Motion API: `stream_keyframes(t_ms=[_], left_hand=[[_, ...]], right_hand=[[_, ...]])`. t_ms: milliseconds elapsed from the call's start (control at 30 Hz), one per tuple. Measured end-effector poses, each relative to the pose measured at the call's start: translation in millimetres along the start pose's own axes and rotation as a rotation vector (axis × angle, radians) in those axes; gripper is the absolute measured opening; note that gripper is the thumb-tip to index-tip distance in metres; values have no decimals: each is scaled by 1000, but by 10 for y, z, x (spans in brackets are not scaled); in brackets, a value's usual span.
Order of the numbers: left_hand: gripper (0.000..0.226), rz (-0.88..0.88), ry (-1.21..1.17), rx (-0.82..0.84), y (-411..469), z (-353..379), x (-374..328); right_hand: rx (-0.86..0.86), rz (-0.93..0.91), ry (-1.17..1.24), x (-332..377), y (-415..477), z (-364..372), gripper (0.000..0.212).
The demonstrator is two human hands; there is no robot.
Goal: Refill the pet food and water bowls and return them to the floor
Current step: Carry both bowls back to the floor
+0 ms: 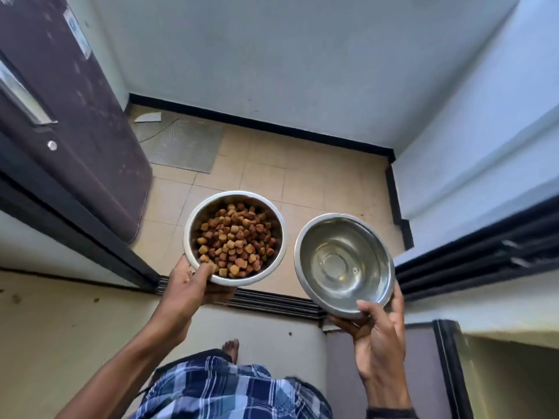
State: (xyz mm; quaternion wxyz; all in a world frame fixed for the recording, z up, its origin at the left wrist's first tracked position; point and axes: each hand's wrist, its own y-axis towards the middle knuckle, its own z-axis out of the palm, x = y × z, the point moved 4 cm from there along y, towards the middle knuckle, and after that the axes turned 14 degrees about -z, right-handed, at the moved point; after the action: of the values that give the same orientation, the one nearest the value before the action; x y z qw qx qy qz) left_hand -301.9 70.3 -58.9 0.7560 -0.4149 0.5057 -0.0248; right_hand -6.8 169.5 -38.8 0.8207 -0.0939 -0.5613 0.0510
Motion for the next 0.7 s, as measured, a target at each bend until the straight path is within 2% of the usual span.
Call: stream_keyframes(t_ms=[367,700], left_hand=[[27,-26,-23,-32,1432,286,-774],[31,-179,-23,-107,3398,721,-1080]], right_hand=[[41,40,0,-255,1782,851,74],[1,232,-58,-1146,3642,1165,79]])
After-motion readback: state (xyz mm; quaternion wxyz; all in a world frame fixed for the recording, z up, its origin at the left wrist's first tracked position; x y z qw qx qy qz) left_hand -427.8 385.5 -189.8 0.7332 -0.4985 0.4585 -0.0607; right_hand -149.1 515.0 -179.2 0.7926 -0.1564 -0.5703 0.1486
